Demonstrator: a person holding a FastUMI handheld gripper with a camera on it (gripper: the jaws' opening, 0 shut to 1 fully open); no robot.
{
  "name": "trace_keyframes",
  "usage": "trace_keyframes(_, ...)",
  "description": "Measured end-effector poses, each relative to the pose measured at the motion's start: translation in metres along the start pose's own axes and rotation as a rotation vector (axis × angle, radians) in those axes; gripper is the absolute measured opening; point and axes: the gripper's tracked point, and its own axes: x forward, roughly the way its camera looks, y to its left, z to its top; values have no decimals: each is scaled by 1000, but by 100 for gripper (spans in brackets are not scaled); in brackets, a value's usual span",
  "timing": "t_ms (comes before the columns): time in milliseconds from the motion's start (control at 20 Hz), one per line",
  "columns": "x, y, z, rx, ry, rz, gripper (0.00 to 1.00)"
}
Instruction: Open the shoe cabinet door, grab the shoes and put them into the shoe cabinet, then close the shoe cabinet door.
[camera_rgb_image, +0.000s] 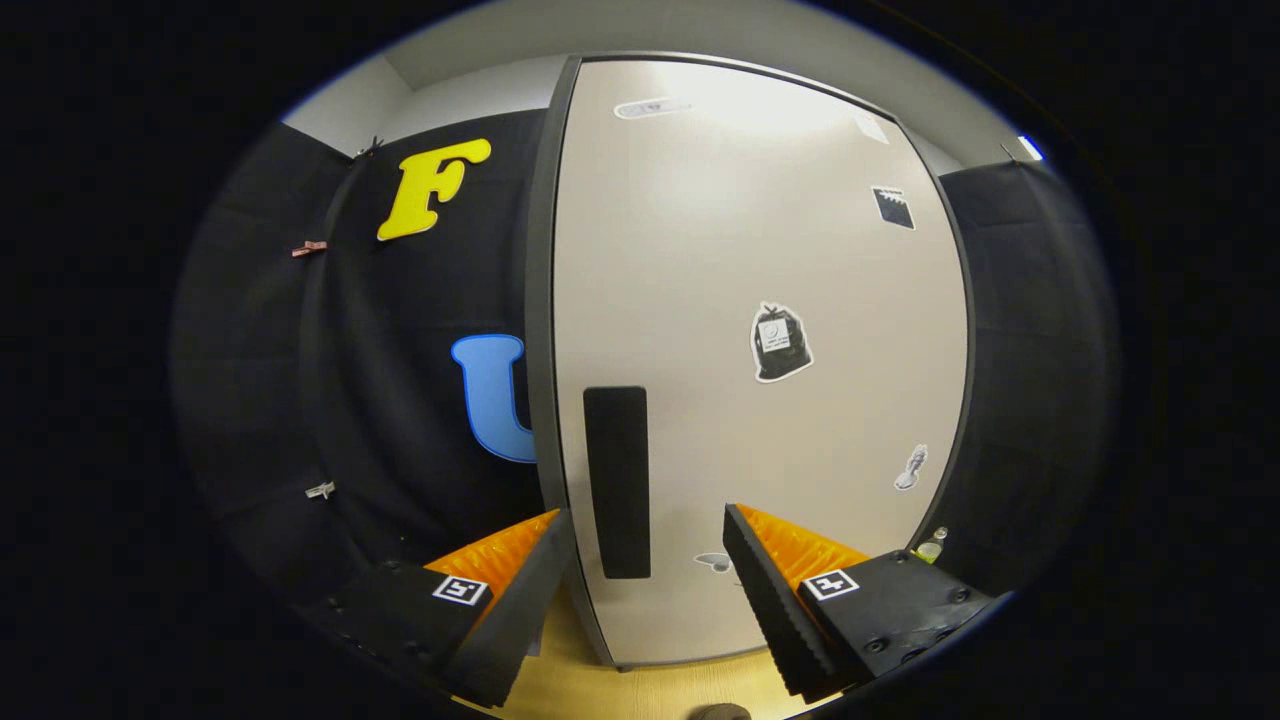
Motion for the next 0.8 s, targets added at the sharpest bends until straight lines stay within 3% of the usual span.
trace_keyframes(200,19,-1,-4,13,1,-11,98)
trace_keyframes(400,25,-1,-4,13,-6,-21,80)
trace_keyframes(550,31,-2,-14,-15,27,-37,79)
trace_keyframes(600,32,6,-16,-5,35,2,79)
trace_keyframes(750,31,12,-14,-46,16,-17,43)
trace_keyframes(800,30,12,-15,-55,18,-22,44)
